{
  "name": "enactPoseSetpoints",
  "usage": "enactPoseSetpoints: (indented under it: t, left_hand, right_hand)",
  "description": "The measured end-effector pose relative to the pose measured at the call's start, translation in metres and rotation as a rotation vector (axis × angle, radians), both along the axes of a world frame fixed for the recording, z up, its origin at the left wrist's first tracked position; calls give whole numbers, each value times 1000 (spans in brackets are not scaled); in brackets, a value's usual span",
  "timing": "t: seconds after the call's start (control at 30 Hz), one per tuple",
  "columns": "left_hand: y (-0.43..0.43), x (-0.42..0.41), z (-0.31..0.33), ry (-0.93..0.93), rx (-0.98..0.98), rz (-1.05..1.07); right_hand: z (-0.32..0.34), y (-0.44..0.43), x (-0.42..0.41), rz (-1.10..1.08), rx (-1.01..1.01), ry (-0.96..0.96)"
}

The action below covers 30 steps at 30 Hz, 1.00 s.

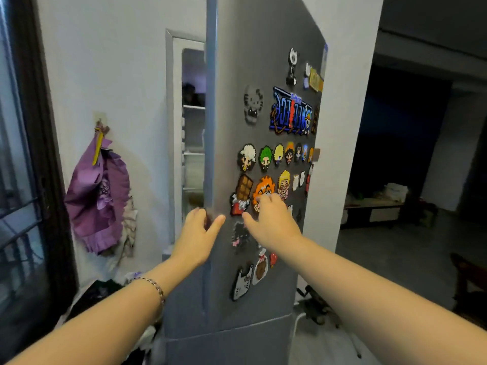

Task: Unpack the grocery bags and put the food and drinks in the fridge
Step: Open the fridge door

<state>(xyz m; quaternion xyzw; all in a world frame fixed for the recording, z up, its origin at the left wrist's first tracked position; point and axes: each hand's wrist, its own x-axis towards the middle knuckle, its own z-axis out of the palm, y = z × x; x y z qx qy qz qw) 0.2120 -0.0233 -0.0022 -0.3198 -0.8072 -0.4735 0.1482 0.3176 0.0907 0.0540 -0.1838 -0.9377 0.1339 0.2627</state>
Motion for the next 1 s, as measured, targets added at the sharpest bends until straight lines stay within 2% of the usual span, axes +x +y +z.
enactPoseSetpoints:
  t: [0.13, 0.27, 0.47, 0.6, 0.7, 0.83, 1.0]
  left_hand:
    - [28, 93, -11, 34, -11, -134]
    - [63, 150, -15, 31, -93, -291]
    - [122, 193, 18, 162, -427, -471]
    - [169, 207, 49, 324, -606, -464]
    - [204, 205, 59, 414, -667, -463]
    - [253, 198, 57, 420, -675, -449]
    - [313, 198, 51, 407, -715, -443]
  right_hand:
    - [3, 1, 69, 0, -85, 153]
    - [4, 23, 118, -181, -258, 241]
    - [6, 85, 174, -536, -368, 316]
    - [8, 140, 198, -694, -358, 347]
    - [8, 181, 207, -769, -342, 360]
    - [10, 242, 213, -835, -355, 394]
    - [16, 330, 234, -824, -448, 309]
